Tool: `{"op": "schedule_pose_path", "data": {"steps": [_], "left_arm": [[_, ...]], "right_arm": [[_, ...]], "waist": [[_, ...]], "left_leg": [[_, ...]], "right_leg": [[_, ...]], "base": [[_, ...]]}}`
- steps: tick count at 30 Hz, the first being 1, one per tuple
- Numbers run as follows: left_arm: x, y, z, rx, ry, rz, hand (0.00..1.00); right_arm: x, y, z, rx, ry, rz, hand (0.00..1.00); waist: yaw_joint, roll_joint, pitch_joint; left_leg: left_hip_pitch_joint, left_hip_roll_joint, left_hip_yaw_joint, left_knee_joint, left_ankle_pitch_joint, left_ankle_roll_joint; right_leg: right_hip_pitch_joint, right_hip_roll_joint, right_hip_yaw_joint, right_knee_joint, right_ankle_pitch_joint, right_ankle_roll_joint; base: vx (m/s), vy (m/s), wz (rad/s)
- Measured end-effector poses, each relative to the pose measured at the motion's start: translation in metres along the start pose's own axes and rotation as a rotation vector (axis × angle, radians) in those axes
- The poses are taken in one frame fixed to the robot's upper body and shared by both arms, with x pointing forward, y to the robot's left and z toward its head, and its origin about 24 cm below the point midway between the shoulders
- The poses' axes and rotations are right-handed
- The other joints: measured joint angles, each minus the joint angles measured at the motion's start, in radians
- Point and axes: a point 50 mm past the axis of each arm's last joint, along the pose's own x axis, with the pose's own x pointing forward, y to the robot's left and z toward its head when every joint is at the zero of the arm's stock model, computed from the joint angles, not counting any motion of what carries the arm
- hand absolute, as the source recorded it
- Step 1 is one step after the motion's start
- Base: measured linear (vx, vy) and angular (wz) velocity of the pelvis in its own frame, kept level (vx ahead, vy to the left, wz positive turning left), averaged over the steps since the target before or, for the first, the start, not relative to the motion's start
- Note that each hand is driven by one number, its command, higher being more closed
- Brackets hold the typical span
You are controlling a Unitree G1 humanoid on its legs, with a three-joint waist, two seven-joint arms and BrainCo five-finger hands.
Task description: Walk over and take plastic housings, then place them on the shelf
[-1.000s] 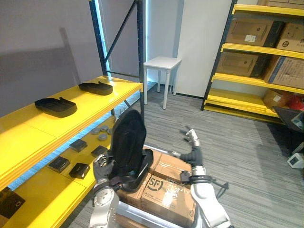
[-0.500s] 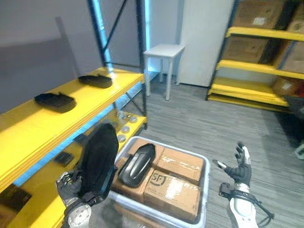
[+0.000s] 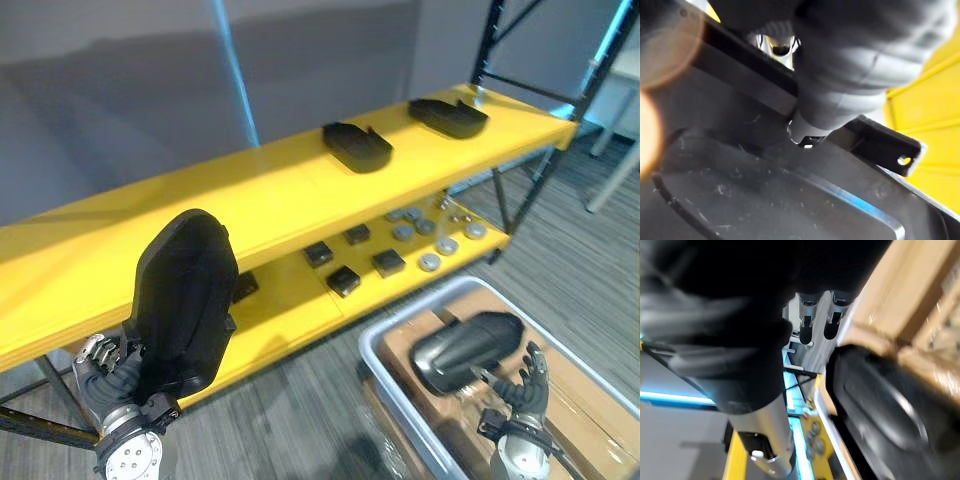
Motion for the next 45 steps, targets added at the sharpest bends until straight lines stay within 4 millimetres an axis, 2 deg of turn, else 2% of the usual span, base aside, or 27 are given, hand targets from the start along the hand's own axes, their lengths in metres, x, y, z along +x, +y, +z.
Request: {"op": "schedule_pose_path", "data": {"steps": [1,2,3,4,5,6,7,8,9,11,12,13,14,15,16,17,18,23,25,28,32,35,39,42,45], "left_arm": [[0.005,-0.005,0.006,-0.018,-0.036,-0.027,1.00],[0.009,-0.007,0.009,-0.038,-0.050,-0.042,1.00],[0.012,-0.011,0.012,-0.069,-0.060,-0.059,1.00],[0.013,-0.016,0.014,-0.120,-0.065,-0.081,1.00],[0.012,-0.020,0.015,-0.167,-0.070,-0.110,1.00],[0.011,-0.023,0.019,-0.202,-0.085,-0.132,1.00],[0.014,-0.030,0.025,-0.275,-0.111,-0.171,1.00],[0.016,-0.037,0.029,-0.315,-0.123,-0.204,1.00],[0.016,-0.042,0.032,-0.355,-0.129,-0.231,1.00],[0.012,-0.042,0.029,-0.412,-0.102,-0.233,1.00],[0.012,-0.045,0.029,-0.442,-0.096,-0.246,1.00],[0.012,-0.048,0.029,-0.451,-0.093,-0.256,1.00],[0.012,-0.052,0.028,-0.467,-0.086,-0.275,1.00],[0.011,-0.057,0.027,-0.494,-0.071,-0.295,1.00],[0.010,-0.060,0.027,-0.509,-0.064,-0.304,1.00],[0.011,-0.065,0.026,-0.534,-0.054,-0.310,1.00],[0.012,-0.070,0.020,-0.556,-0.020,-0.309,1.00],[0.024,-0.102,0.006,-0.615,0.098,-0.303,1.00],[0.030,-0.118,0.010,-0.651,0.115,-0.299,1.00],[0.042,-0.139,0.015,-0.688,0.136,-0.293,1.00],[0.054,-0.168,0.026,-0.759,0.176,-0.311,1.00],[0.065,-0.190,0.034,-0.784,0.213,-0.325,1.00],[0.087,-0.208,0.051,-0.775,0.217,-0.297,1.00],[0.096,-0.217,0.064,-0.768,0.209,-0.294,1.00],[0.100,-0.220,0.065,-0.744,0.229,-0.273,1.00]], "right_arm": [[-0.001,-0.002,-0.006,0.015,0.034,-0.017,0.00],[-0.004,-0.005,-0.010,0.038,0.057,-0.034,0.00],[-0.007,-0.009,-0.014,0.063,0.079,-0.060,0.00],[-0.008,-0.022,-0.014,0.065,0.077,-0.099,0.00],[-0.010,-0.034,-0.013,0.060,0.068,-0.138,0.00],[-0.011,-0.042,-0.014,0.057,0.069,-0.167,0.00],[-0.014,-0.052,-0.016,0.047,0.075,-0.197,0.00],[-0.017,-0.059,-0.019,0.035,0.084,-0.216,0.00],[-0.020,-0.065,-0.020,0.021,0.088,-0.232,0.00],[-0.017,-0.065,-0.016,0.012,0.070,-0.217,0.00],[-0.016,-0.062,-0.015,0.011,0.064,-0.204,0.00],[-0.016,-0.062,-0.015,0.011,0.065,-0.204,0.00],[-0.017,-0.062,-0.016,0.010,0.069,-0.202,0.00],[-0.017,-0.063,-0.017,0.007,0.072,-0.207,0.00],[-0.018,-0.064,-0.018,0.004,0.075,-0.209,0.00],[-0.018,-0.063,-0.019,0.002,0.082,-0.200,0.00],[-0.022,-0.062,-0.022,0.000,0.095,-0.191,0.00],[-0.028,-0.057,-0.028,-0.015,0.121,-0.153,0.00],[-0.032,-0.054,-0.031,-0.029,0.129,-0.130,0.00],[-0.034,-0.040,-0.030,-0.038,0.124,-0.065,0.00],[-0.037,-0.025,-0.029,-0.040,0.120,0.009,0.00],[-0.036,-0.018,-0.026,-0.055,0.104,0.060,0.00],[-0.036,-0.009,-0.018,-0.072,0.060,0.123,0.00],[-0.038,-0.002,-0.017,-0.081,0.054,0.160,0.00],[-0.042,0.003,-0.019,-0.097,0.057,0.192,0.00]], "waist": [[-0.002,0.006,0.011],[-0.007,0.002,0.019],[-0.024,0.000,0.030],[-0.044,-0.004,0.035],[-0.050,-0.004,0.036],[-0.052,-0.002,0.034],[-0.069,-0.003,0.032],[-0.082,-0.009,0.028],[-0.096,-0.020,0.027],[-0.096,0.003,0.010],[-0.099,0.004,0.010],[-0.102,-0.001,0.013],[-0.103,-0.016,0.022],[-0.109,-0.017,0.021],[-0.111,-0.011,0.018],[-0.113,0.003,0.020],[-0.115,0.008,0.013],[-0.161,0.006,0.015],[-0.163,0.005,0.018],[-0.200,0.006,0.039],[-0.217,0.008,0.063],[-0.252,0.013,0.090],[-0.281,0.017,0.125],[-0.304,0.019,0.146],[-0.307,0.022,0.158]], "left_leg": [[0.006,-0.012,-0.044,-0.026,0.001,0.014],[0.025,-0.029,-0.073,-0.060,0.013,0.030],[0.068,-0.061,-0.115,-0.120,0.033,0.050],[0.138,-0.107,-0.154,-0.202,0.058,0.045],[0.183,-0.136,-0.174,-0.246,0.072,0.033],[0.208,-0.151,-0.190,-0.272,0.074,0.029],[0.222,-0.162,-0.231,-0.284,0.070,0.022],[0.230,-0.169,-0.259,-0.290,0.067,0.016],[0.256,-0.180,-0.281,-0.289,0.051,-0.011],[0.267,-0.142,-0.244,-0.287,0.043,-0.027],[0.274,-0.127,-0.212,-0.267,0.039,-0.049],[0.257,-0.121,-0.200,-0.217,0.035,-0.062],[0.229,-0.115,-0.166,-0.160,0.024,-0.062],[0.230,-0.107,-0.145,-0.253,0.024,-0.069],[0.231,-0.096,-0.143,-0.326,0.033,-0.058],[0.240,-0.068,-0.131,-0.415,0.173,-0.050],[0.256,-0.077,-0.118,-0.429,0.182,-0.042],[0.242,-0.106,-0.111,-0.436,0.182,-0.041],[0.245,-0.104,-0.092,-0.436,0.181,-0.041],[0.253,-0.098,-0.078,-0.436,0.181,-0.041],[0.244,-0.090,-0.030,-0.436,0.178,-0.044],[0.224,-0.081,-0.007,-0.435,0.175,-0.049],[0.200,-0.074,0.031,-0.433,0.175,-0.050],[0.182,-0.072,0.039,-0.430,0.175,-0.050],[0.179,-0.071,0.041,-0.430,0.175,-0.050]], "right_leg": [[-0.099,0.099,0.190,0.108,-0.114,0.062],[-0.140,0.179,0.292,0.157,-0.177,0.107],[-0.174,0.295,0.400,0.175,-0.272,0.124],[-0.196,0.391,0.459,0.118,-0.355,0.125],[-0.213,0.434,0.475,0.039,-0.393,0.119],[-0.233,0.479,0.503,-0.066,-0.406,0.124],[-0.255,0.532,0.547,-0.209,-0.400,0.126],[-0.267,0.553,0.569,-0.304,-0.364,0.119],[-0.267,0.559,0.565,-0.362,-0.238,0.105],[-0.225,0.591,0.563,-0.418,-0.235,0.098],[-0.196,0.604,0.565,-0.458,-0.227,0.086],[-0.174,0.602,0.565,-0.482,-0.224,0.082],[-0.128,0.589,0.577,-0.526,-0.216,0.081],[-0.101,0.579,0.583,-0.557,-0.211,0.085],[-0.094,0.578,0.582,-0.563,-0.210,0.086],[-0.084,0.591,0.589,-0.571,-0.213,0.092],[-0.073,0.586,0.592,-0.589,-0.203,0.105],[-0.074,0.564,0.596,-0.632,-0.190,0.110],[-0.075,0.567,0.616,-0.640,-0.185,0.114],[-0.077,0.573,0.633,-0.645,-0.185,0.114],[-0.118,0.589,0.702,-0.648,-0.185,0.115],[-0.147,0.601,0.729,-0.654,-0.177,0.116],[-0.193,0.618,0.783,-0.665,-0.149,0.116],[-0.213,0.621,0.789,-0.673,-0.128,0.118],[-0.217,0.624,0.800,-0.678,-0.118,0.119]], "base": [[0.20,0.161,1.23],[0.19,0.061,1.17],[0.23,0.063,1.37],[0.31,0.097,1.37],[0.34,0.107,1.08],[0.35,0.088,0.96],[0.37,0.013,1.08],[0.47,-0.054,1.23],[0.42,-0.082,0.80],[0.41,-0.062,-0.01],[0.38,-0.040,-0.26],[0.38,-0.019,-0.21],[0.31,0.010,-0.12],[0.25,0.015,-0.13],[0.15,0.051,-0.16],[0.18,0.141,-0.24],[0.21,0.169,-0.19],[0.11,0.115,-0.04],[0.07,0.029,-0.20],[0.04,-0.019,-0.26],[-0.02,-0.051,-0.50],[-0.05,-0.052,-0.29],[-0.08,-0.027,-0.40],[-0.09,-0.017,-0.14],[-0.10,-0.010,-0.09]]}}
